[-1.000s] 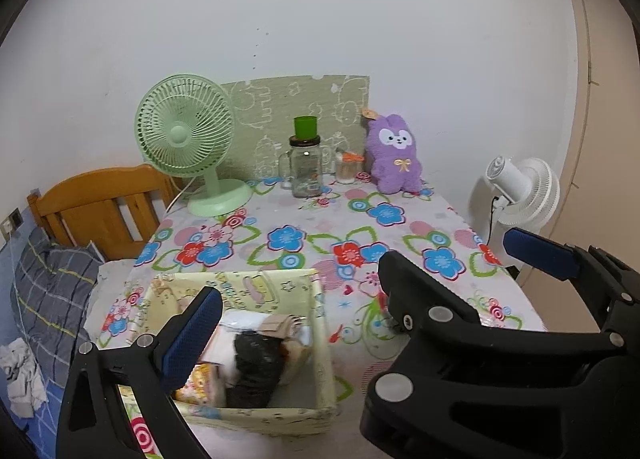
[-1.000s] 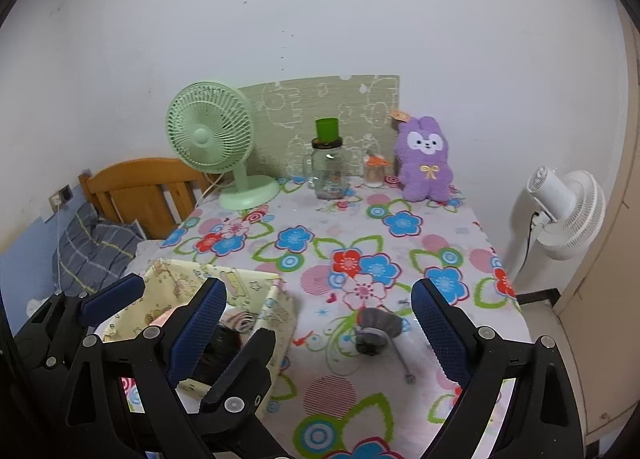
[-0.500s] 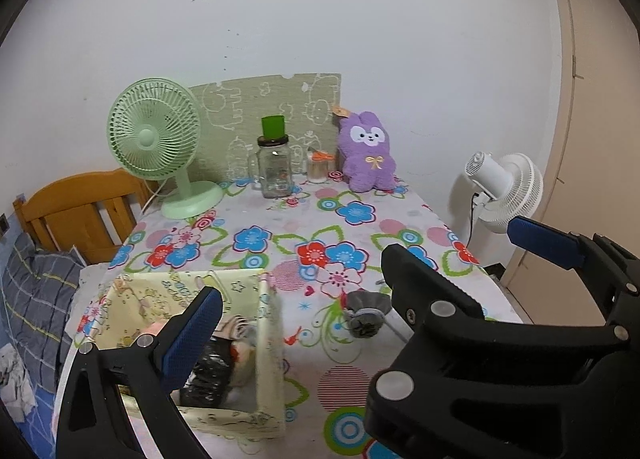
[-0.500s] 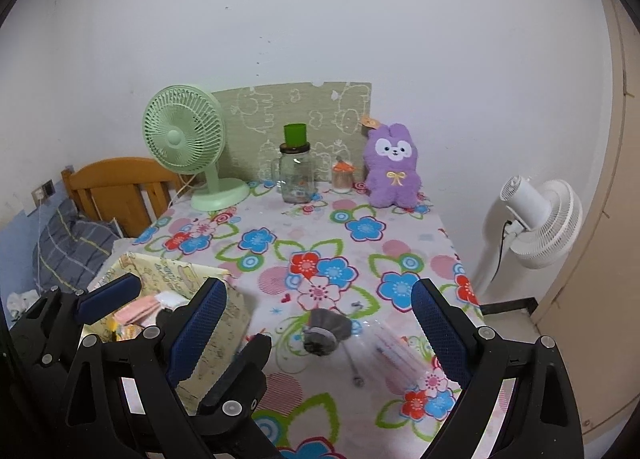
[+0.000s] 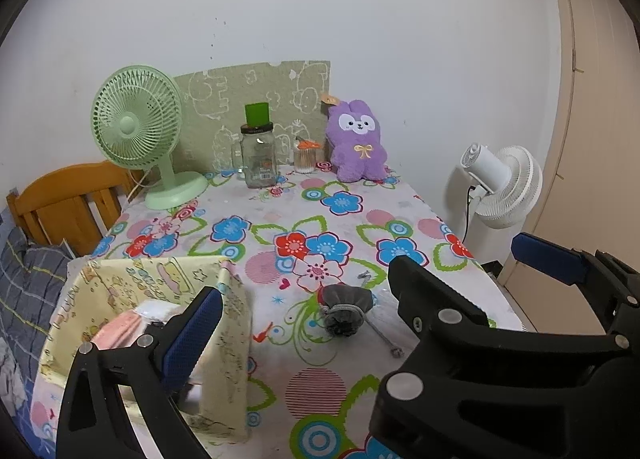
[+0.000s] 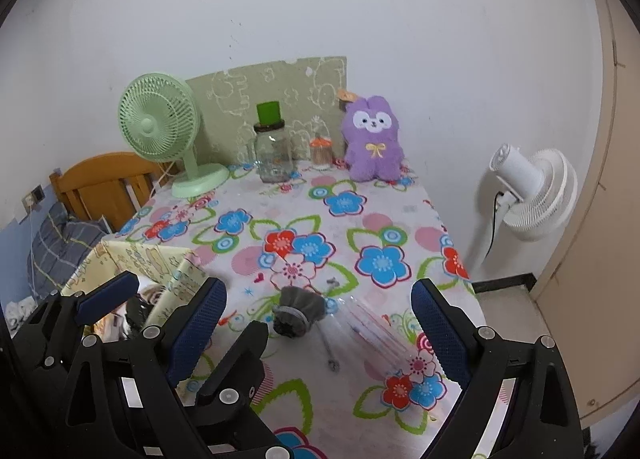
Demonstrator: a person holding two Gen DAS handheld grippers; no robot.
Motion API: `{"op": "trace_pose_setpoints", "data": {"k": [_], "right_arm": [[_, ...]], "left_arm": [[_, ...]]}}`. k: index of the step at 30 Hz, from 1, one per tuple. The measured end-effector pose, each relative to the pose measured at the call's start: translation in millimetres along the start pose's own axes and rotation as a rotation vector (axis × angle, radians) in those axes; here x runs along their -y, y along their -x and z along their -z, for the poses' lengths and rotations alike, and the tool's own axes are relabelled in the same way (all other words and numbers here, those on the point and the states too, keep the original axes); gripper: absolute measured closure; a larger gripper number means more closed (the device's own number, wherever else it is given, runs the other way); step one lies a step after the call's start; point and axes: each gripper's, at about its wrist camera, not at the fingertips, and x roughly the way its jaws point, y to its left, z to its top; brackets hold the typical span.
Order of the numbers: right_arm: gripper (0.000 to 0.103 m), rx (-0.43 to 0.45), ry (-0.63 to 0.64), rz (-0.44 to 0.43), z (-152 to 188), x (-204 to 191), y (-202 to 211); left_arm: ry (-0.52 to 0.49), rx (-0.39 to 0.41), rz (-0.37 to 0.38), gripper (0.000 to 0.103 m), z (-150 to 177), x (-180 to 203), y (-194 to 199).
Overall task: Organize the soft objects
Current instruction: 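Withdraw both tools from the box toward the gray drawstring pouch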
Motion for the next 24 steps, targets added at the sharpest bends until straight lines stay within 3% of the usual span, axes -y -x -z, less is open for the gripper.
{"op": "trace_pose_setpoints", "data": {"k": [16,24], "right_arm": [[0.01,-0.078,-0.02,0.015,16,34,-42],[0.013,-0.146,-0.01,0.022,28,44,-72]], "left_arm": [[-0.006,-0.071,0.008,0.003,13,24,-50],[-0.041,-0.163,0.009,0.01,26,31,-80]]}}
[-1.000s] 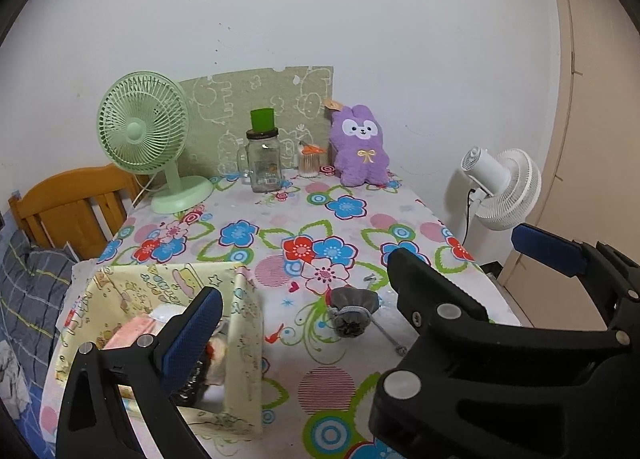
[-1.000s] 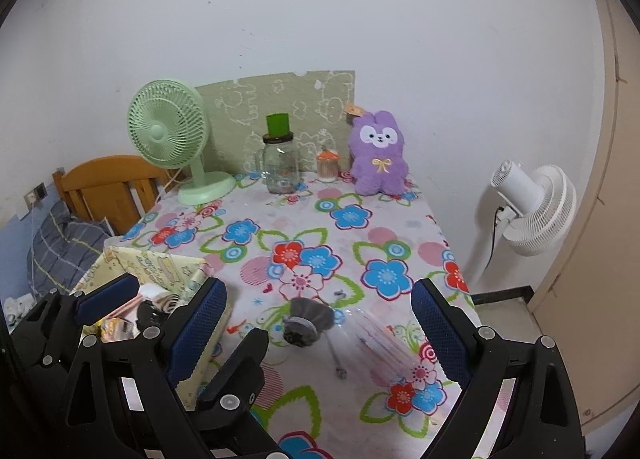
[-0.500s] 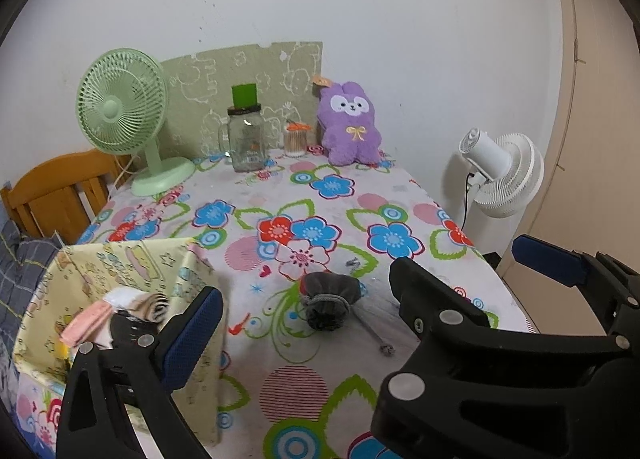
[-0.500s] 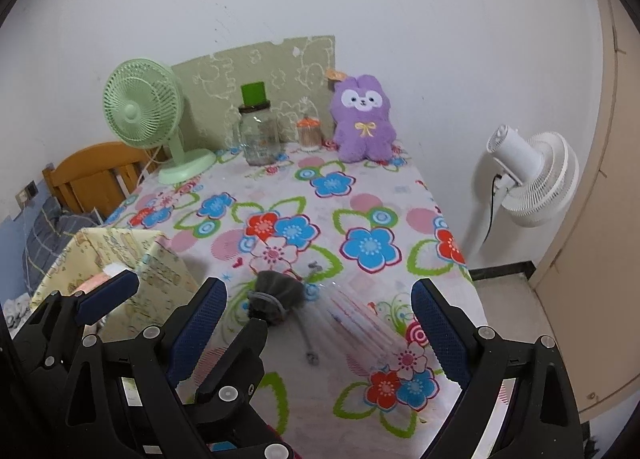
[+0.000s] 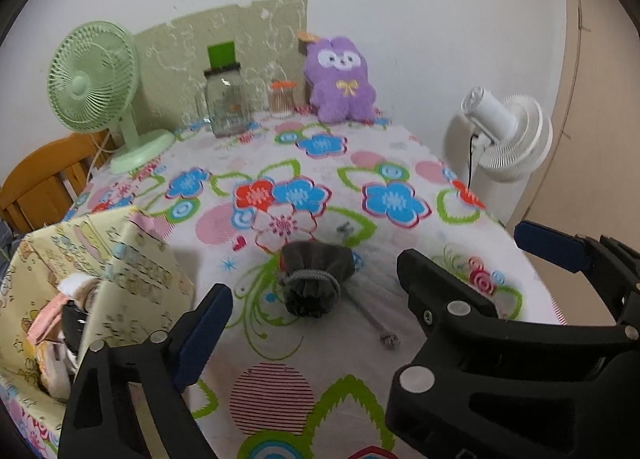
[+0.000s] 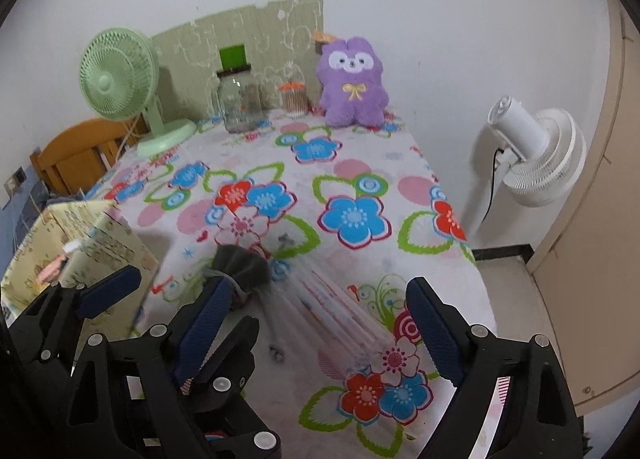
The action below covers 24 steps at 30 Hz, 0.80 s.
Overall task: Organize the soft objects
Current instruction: 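Withdraw both tools from the box toward the gray drawstring pouch, then grasp the gray pouch with the left tool while the right tool grasps the straw bag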
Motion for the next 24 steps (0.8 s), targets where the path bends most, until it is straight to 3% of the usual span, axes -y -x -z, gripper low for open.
{"op": "trace_pose_setpoints", "data": {"k": [10,24], "right_arm": [[0.021,-0.079,-0.007,-0.018,7,6,-34],[0.039,-0.155,-0.018,-0.011,14,6,-69]], "left_arm": [[-0.01,-0.064,-0.016,0.015,7,0,-26],[-0.013,-0.126,-0.034,0.021,14,-5,-49]]}}
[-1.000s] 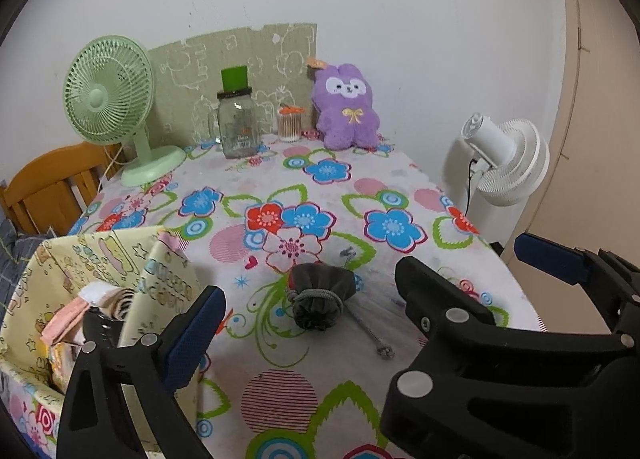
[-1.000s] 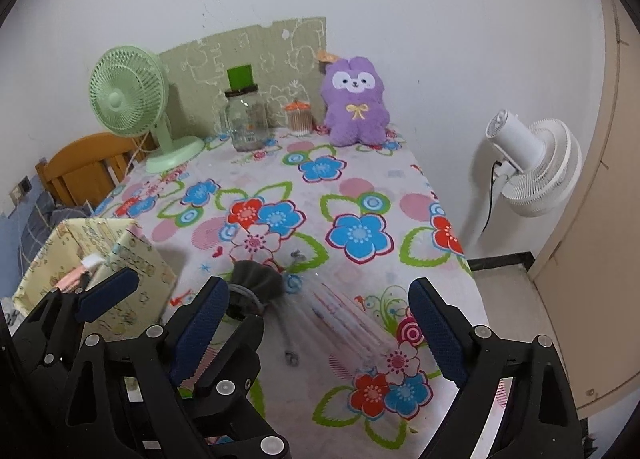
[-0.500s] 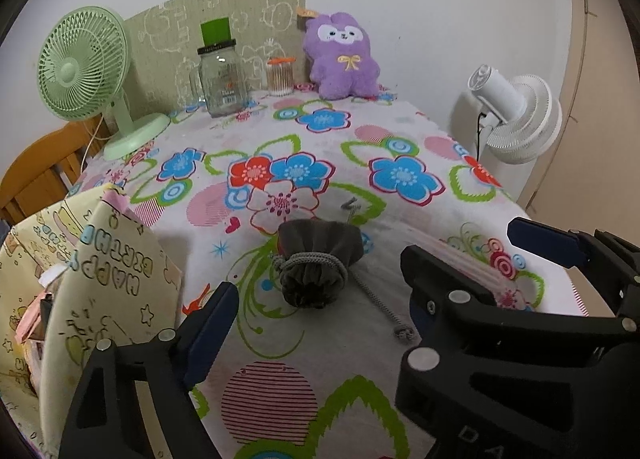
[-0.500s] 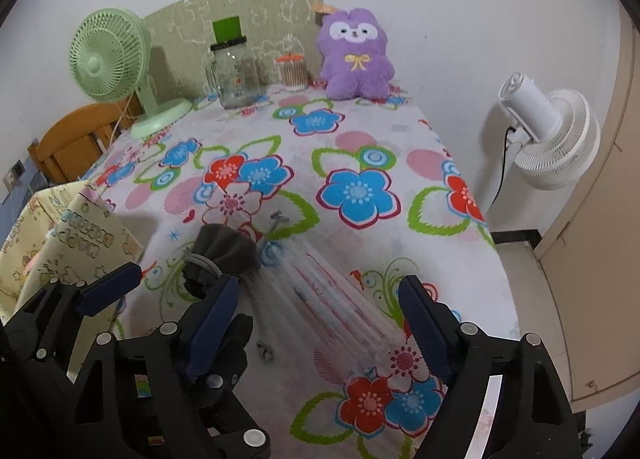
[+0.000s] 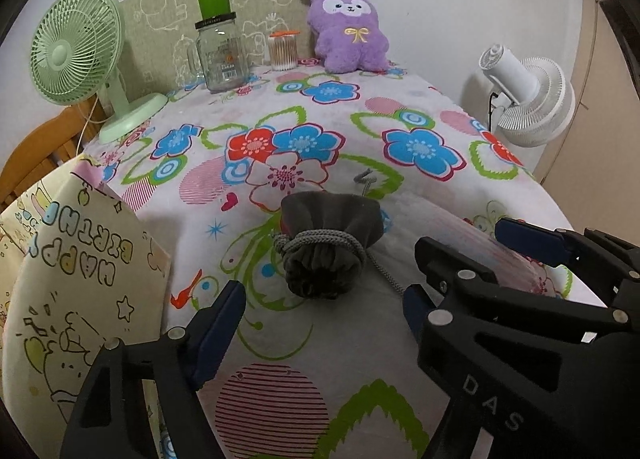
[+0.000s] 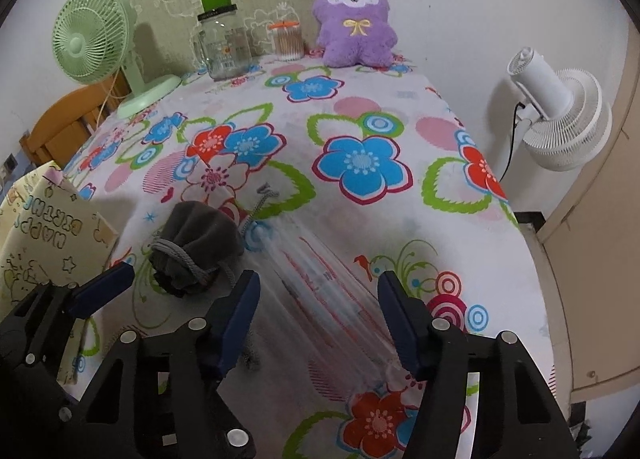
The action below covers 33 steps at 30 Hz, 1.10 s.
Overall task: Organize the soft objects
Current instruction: 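Grasp the gray pouch with the left tool while the right tool grasps the straw bag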
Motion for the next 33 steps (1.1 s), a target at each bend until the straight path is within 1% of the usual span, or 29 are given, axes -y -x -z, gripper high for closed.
{"op": "trace_pose_setpoints", "data": {"k": [1,2,6,8,11,16,17,18,25,32,33], "right_arm": [[0.041,-0.004,-0.002,0.002,0,1,-1],[0.045,-0.007,-0.004,0.003,0,2,-2],[0.053,-0.014,-0.003,-0.005,0,3,-4],[0.063,-0.008,0.004,-0.006,-1,3,-1],[0.069,-0.001,0.0,-0.005,-1,4,1],[0.075,0.014,-0.047,-0.018,-1,12,9],[0.084,0.019,-0.053,-0.02,-2,13,10],[0.087,0.022,-0.055,-0.02,-3,14,12],[0.088,0.046,-0.086,-0.036,-11,15,15],[0.088,0.051,-0.091,-0.044,-19,11,13],[0.088,0.048,-0.091,-0.044,-20,10,12]], "left_arm": [[0.0,-0.002,0.0,0.021,0,0,-1],[0.0,-0.005,0.001,0.021,0,0,-2],[-0.003,-0.008,0.005,0.021,-1,1,-2],[-0.005,-0.005,0.002,0.021,-1,1,-1],[-0.006,0.001,-0.003,0.021,-2,3,0],[-0.001,0.021,-0.013,0.021,-6,3,3],[0.0,0.024,-0.015,0.021,-8,4,3],[-0.001,0.027,-0.014,0.021,-10,4,4],[-0.013,0.042,-0.028,0.021,-21,6,3],[0.021,0.027,-0.052,0.021,-29,-1,-10],[0.026,0.024,-0.054,0.023,-29,-2,-12]]}}
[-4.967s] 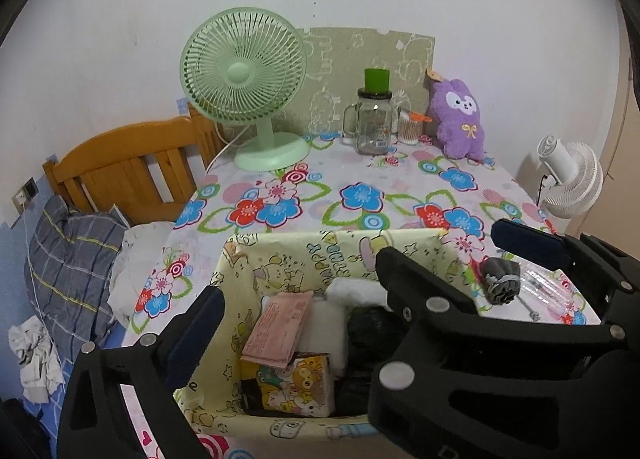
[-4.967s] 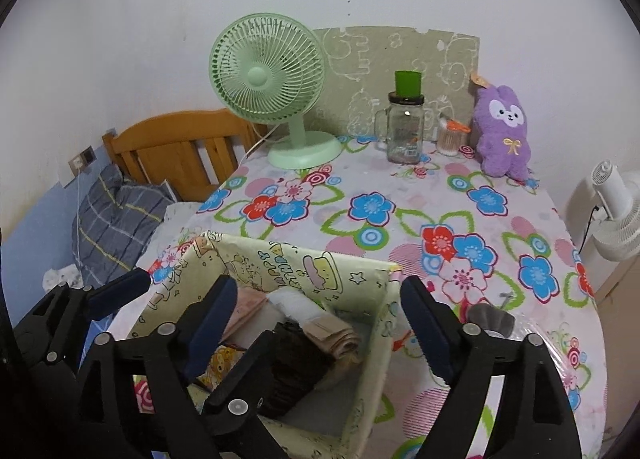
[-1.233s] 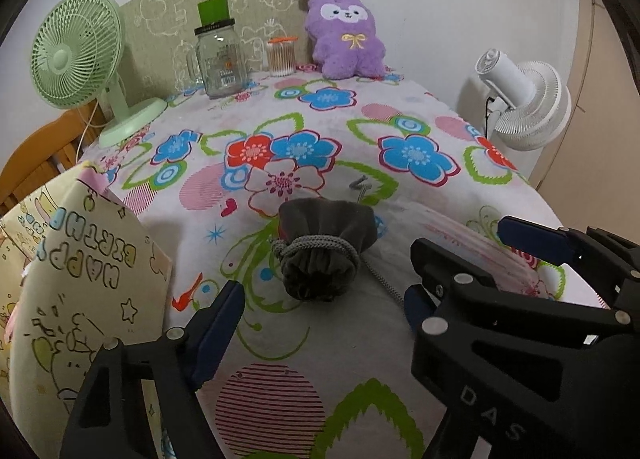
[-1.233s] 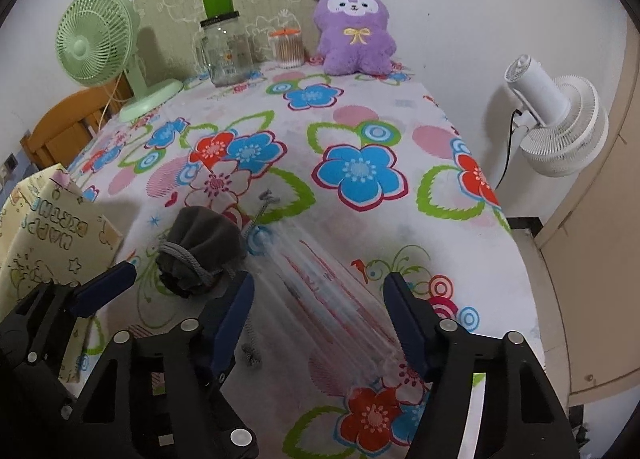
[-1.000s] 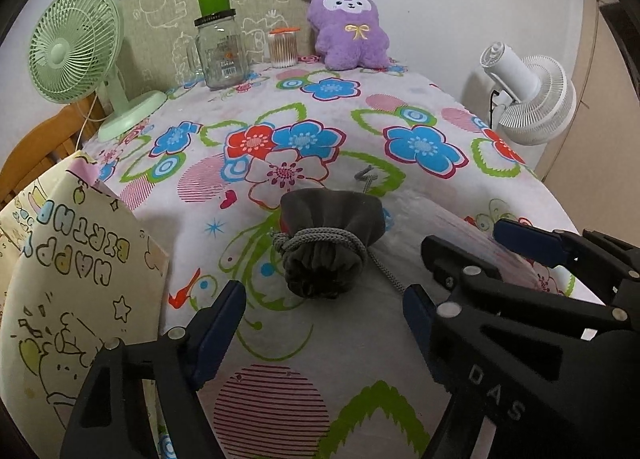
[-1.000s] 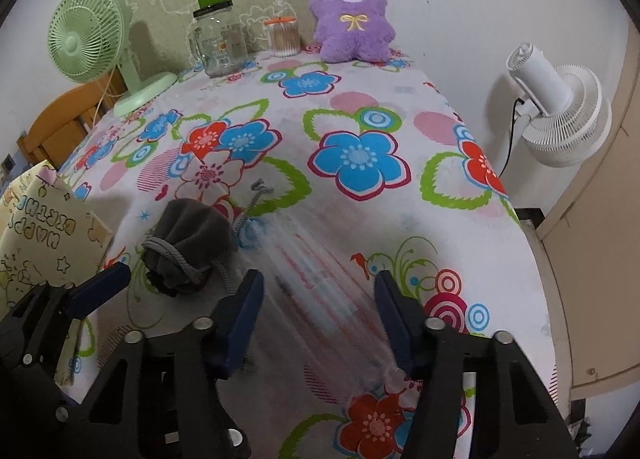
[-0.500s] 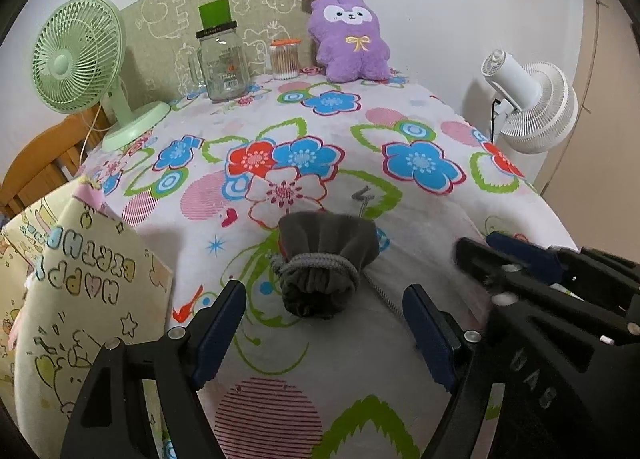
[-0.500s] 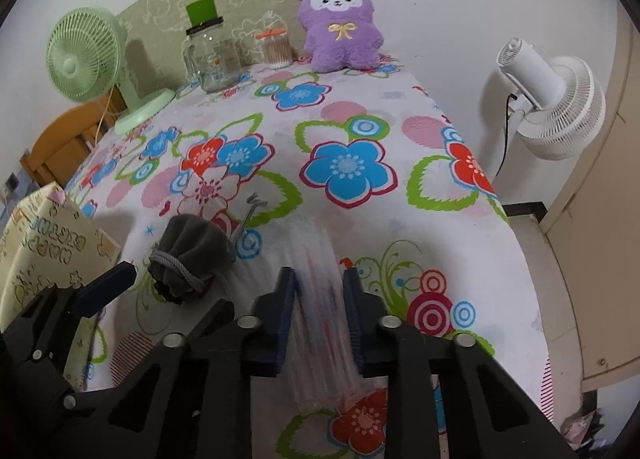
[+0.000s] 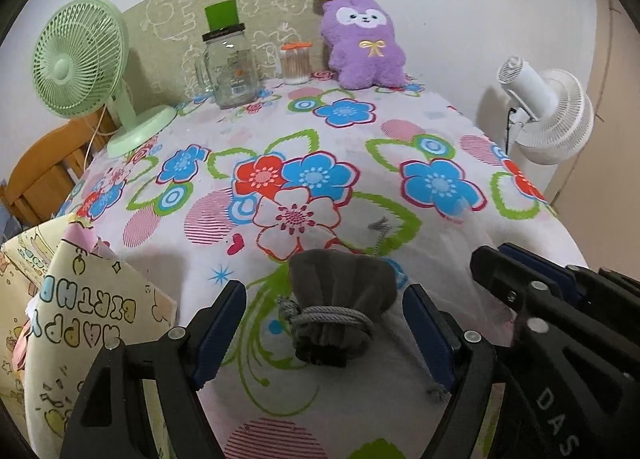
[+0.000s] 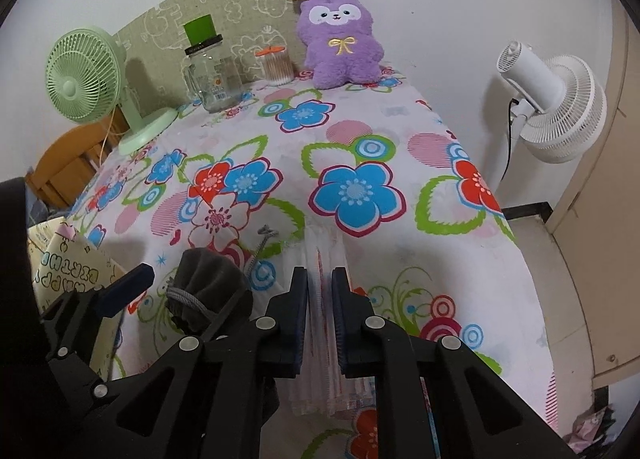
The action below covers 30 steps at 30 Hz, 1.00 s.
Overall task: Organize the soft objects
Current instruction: 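Grasp the gray pouch with the left tool while the right tool grasps the straw bag, then carry the gray pouch with the left tool while the right tool carries the straw bag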
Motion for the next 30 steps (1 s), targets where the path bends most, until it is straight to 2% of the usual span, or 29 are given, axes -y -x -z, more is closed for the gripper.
{"op": "trace_pose_setpoints", "data": {"k": [6,13,30], "right_arm": [[0.088,-0.009,-0.003,0.007,-2,-2,-6],[0.088,-0.022,-0.012,0.019,-2,-2,-10],[0.088,-0.006,-0.009,0.024,1,-10,8]], "left_arm": [[0.01,-0.007,0.021,0.041,0,-2,-6],[0.005,-0.006,0.044,0.053,1,-1,-8],[0.01,0.022,0.062,0.056,5,-6,20]]}}
